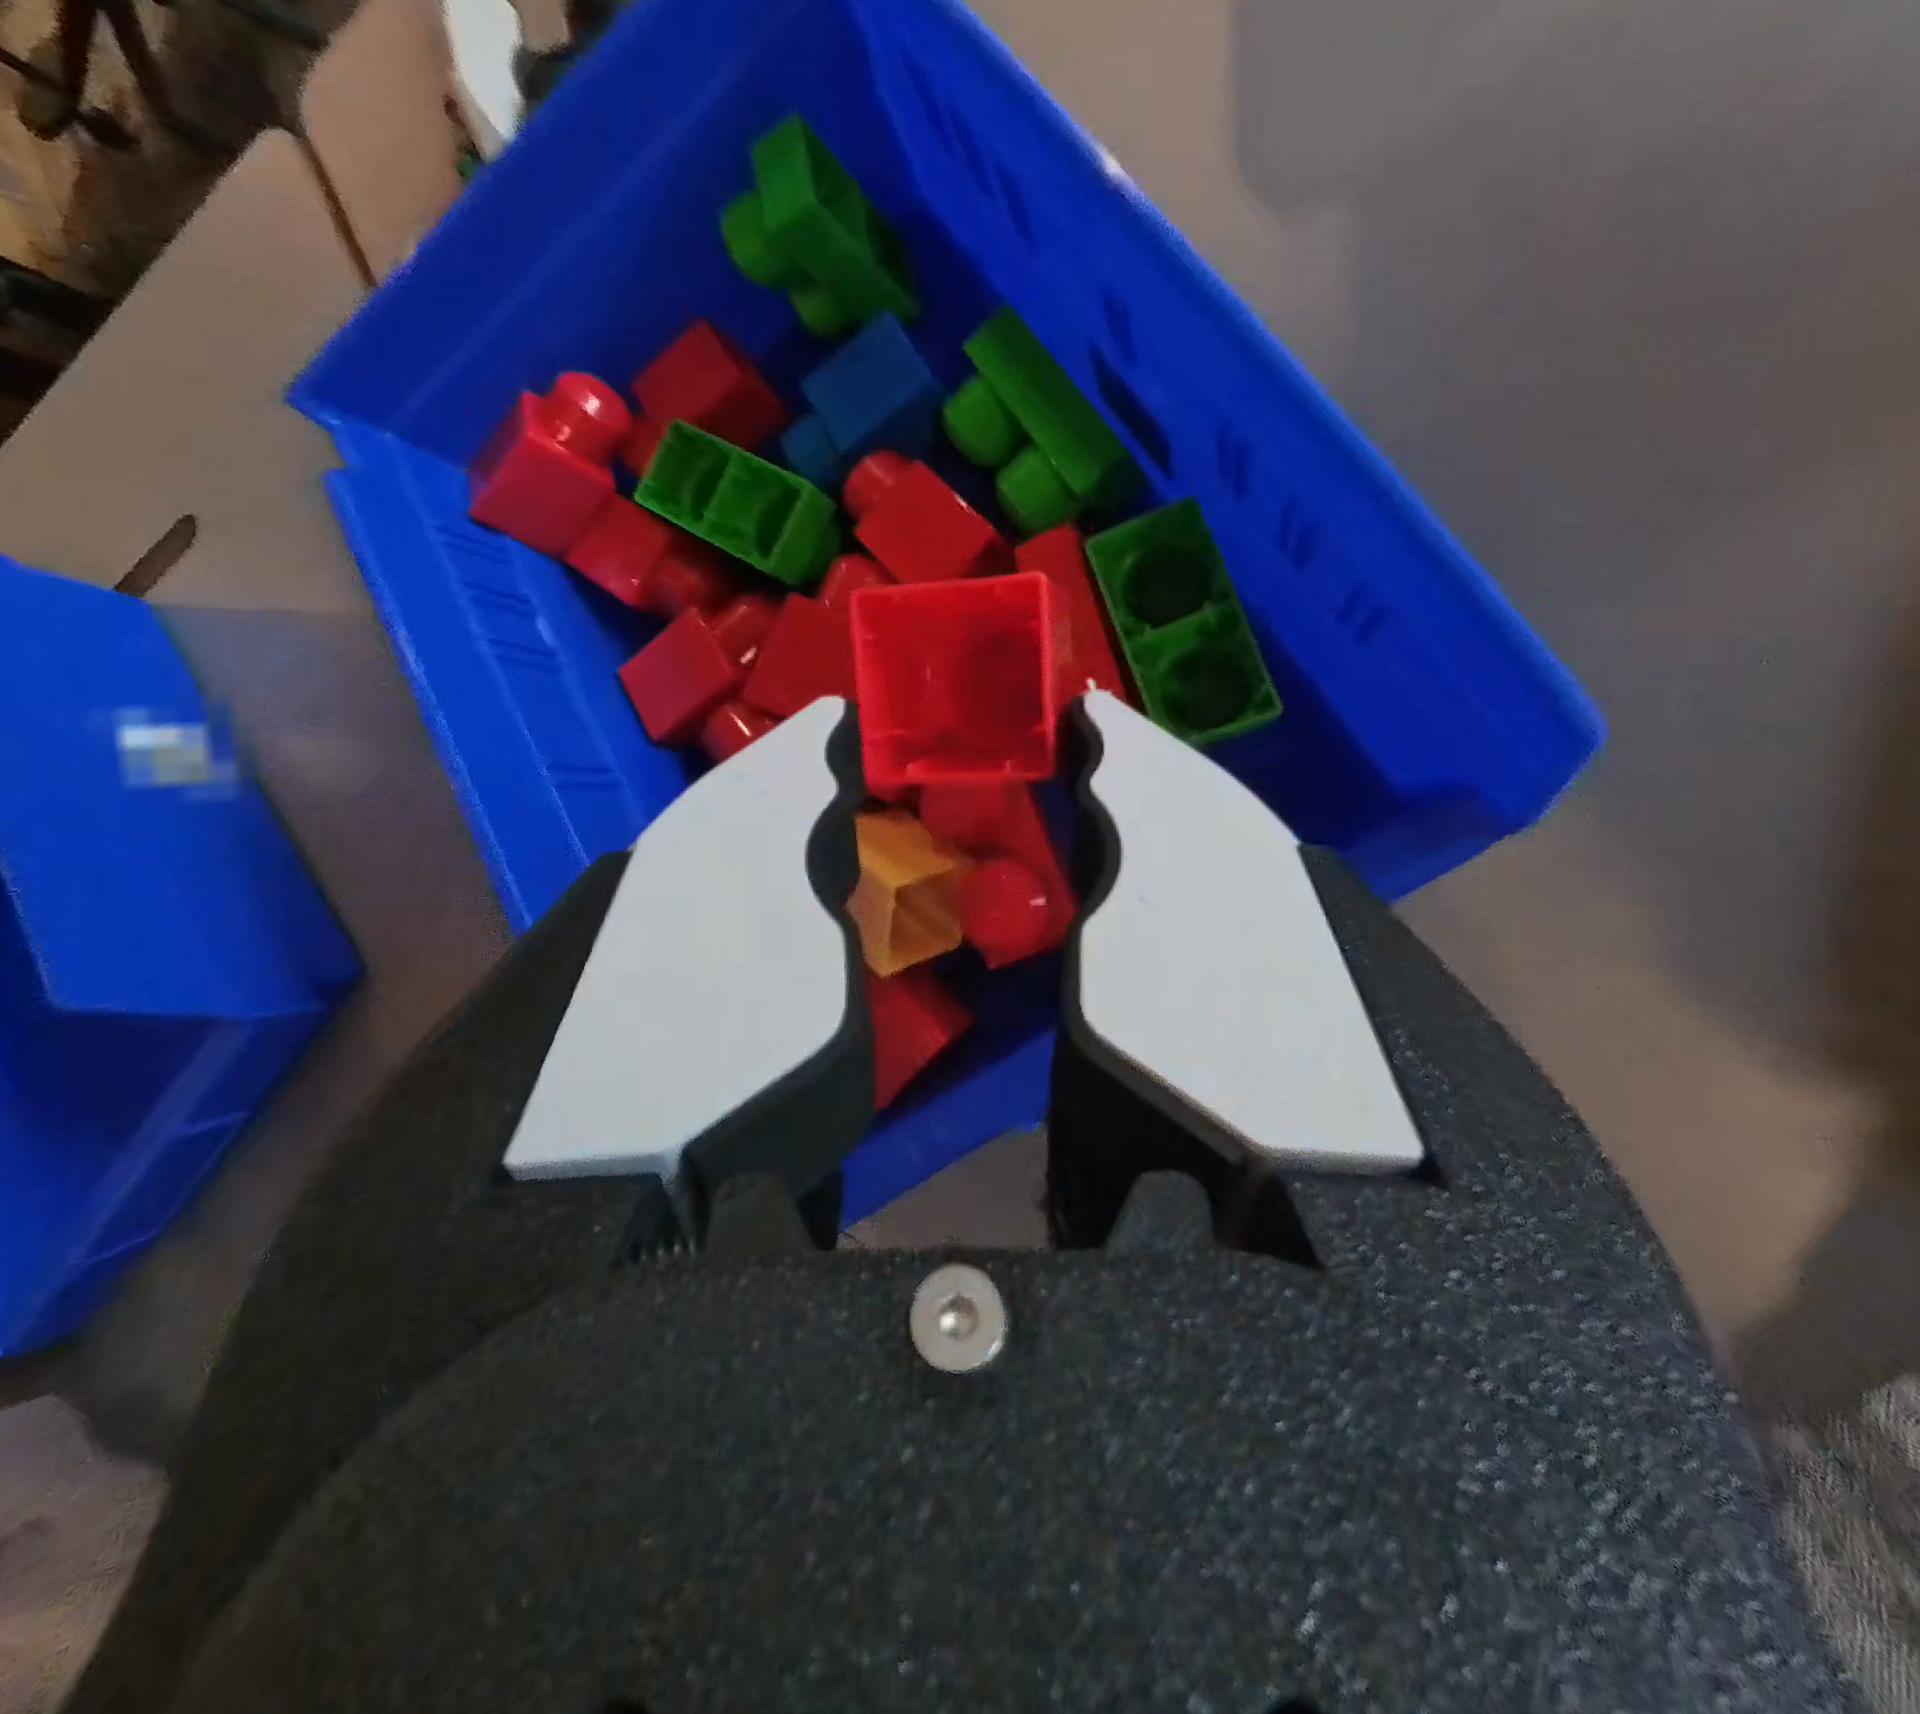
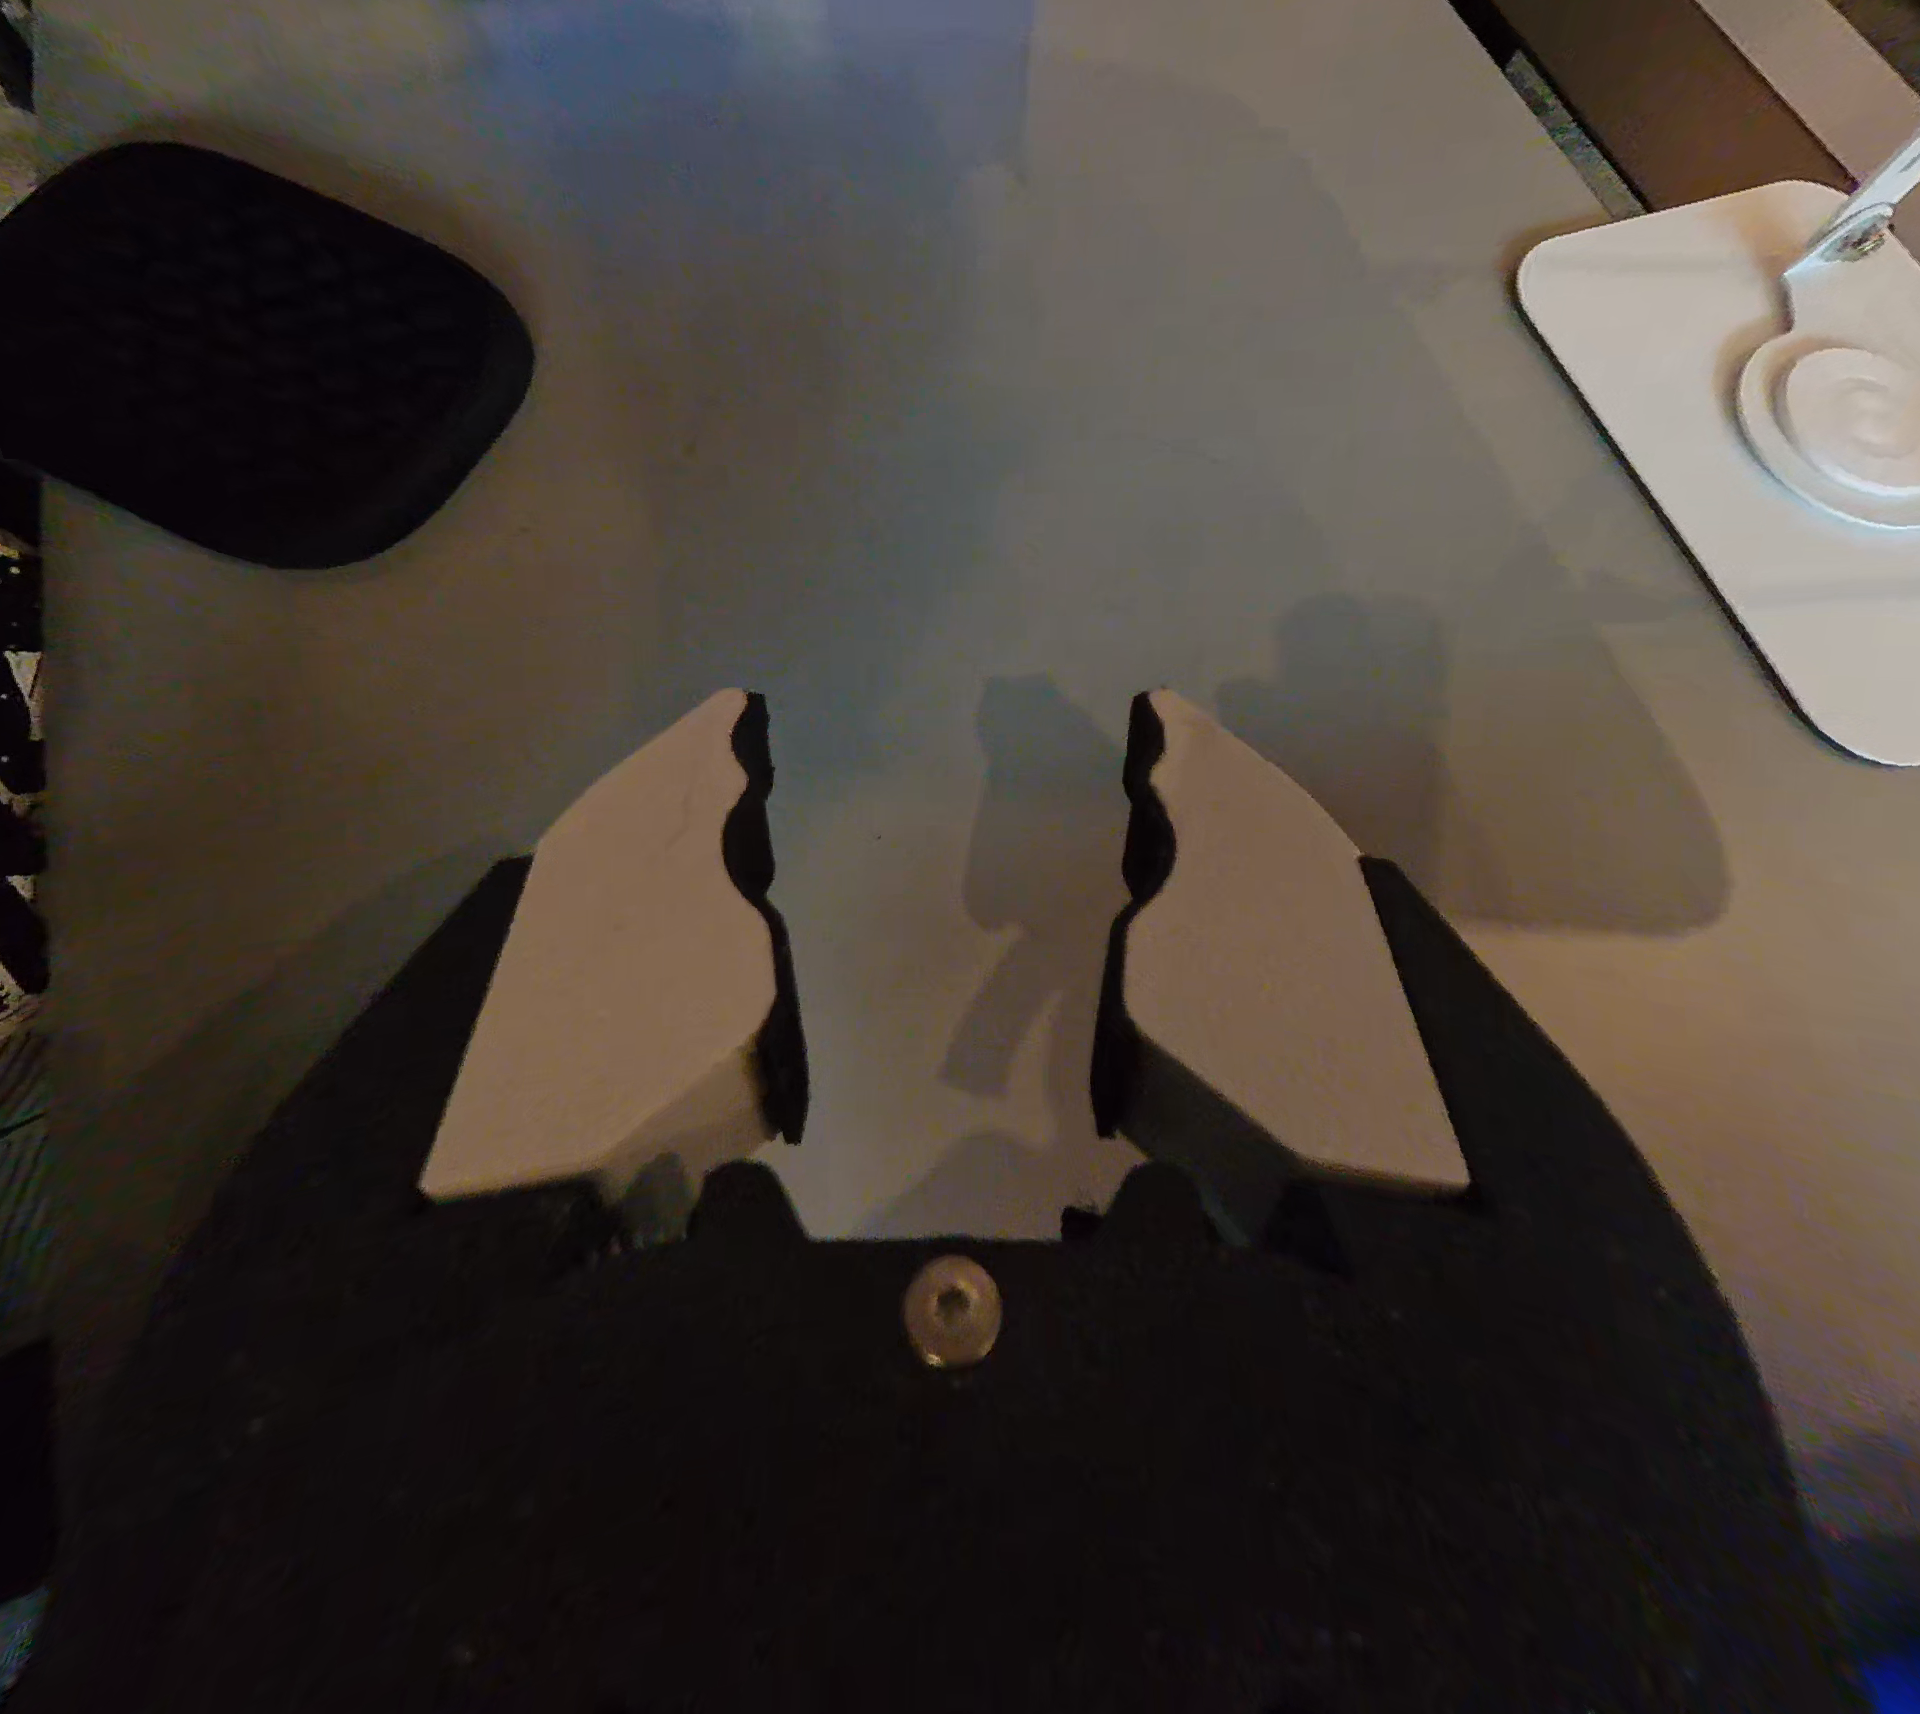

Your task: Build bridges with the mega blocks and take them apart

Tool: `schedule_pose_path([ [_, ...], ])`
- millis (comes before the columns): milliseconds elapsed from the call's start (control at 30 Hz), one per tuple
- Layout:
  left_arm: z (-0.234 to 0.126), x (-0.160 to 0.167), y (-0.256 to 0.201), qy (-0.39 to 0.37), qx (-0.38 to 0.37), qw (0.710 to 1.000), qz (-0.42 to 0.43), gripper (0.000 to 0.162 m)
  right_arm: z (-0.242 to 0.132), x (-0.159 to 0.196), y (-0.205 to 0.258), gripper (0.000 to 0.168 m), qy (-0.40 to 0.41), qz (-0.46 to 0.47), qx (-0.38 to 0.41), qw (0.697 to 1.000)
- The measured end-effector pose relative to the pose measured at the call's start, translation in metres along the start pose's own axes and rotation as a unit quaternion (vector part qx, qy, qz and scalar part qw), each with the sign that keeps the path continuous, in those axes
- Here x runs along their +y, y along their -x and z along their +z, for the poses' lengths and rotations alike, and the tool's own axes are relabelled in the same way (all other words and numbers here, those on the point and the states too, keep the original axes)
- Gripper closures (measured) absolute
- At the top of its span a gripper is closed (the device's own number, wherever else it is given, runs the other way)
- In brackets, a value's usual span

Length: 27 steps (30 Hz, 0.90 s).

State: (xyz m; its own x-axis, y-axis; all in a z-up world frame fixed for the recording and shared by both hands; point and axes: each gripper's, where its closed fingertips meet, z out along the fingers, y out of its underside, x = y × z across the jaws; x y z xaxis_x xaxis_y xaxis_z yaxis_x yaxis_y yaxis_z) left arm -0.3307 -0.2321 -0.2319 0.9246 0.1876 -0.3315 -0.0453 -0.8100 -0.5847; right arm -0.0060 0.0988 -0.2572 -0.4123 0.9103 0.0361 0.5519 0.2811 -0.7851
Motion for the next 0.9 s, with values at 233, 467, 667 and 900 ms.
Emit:
schedule_pose_path([
  [233,-0.041,-0.077,-0.009,-0.279,0.045,0.95,-0.133,0.124,0.006,-0.004,0.006,0.103,-0.01,0.0,-0.009,1.0],
  [467,-0.072,-0.153,-0.081,-0.481,0.191,0.835,-0.187,0.125,0.015,-0.04,0.024,0.104,-0.071,-0.006,-0.038,0.997],
  [667,-0.068,-0.195,-0.155,-0.526,0.324,0.76,-0.201,0.125,0.012,-0.098,0.047,0.105,-0.182,0.01,-0.079,0.98],
  [900,-0.059,-0.22,-0.213,-0.539,0.403,0.711,-0.204,0.125,0.008,-0.147,0.067,0.106,-0.289,0.068,-0.133,0.946],
])
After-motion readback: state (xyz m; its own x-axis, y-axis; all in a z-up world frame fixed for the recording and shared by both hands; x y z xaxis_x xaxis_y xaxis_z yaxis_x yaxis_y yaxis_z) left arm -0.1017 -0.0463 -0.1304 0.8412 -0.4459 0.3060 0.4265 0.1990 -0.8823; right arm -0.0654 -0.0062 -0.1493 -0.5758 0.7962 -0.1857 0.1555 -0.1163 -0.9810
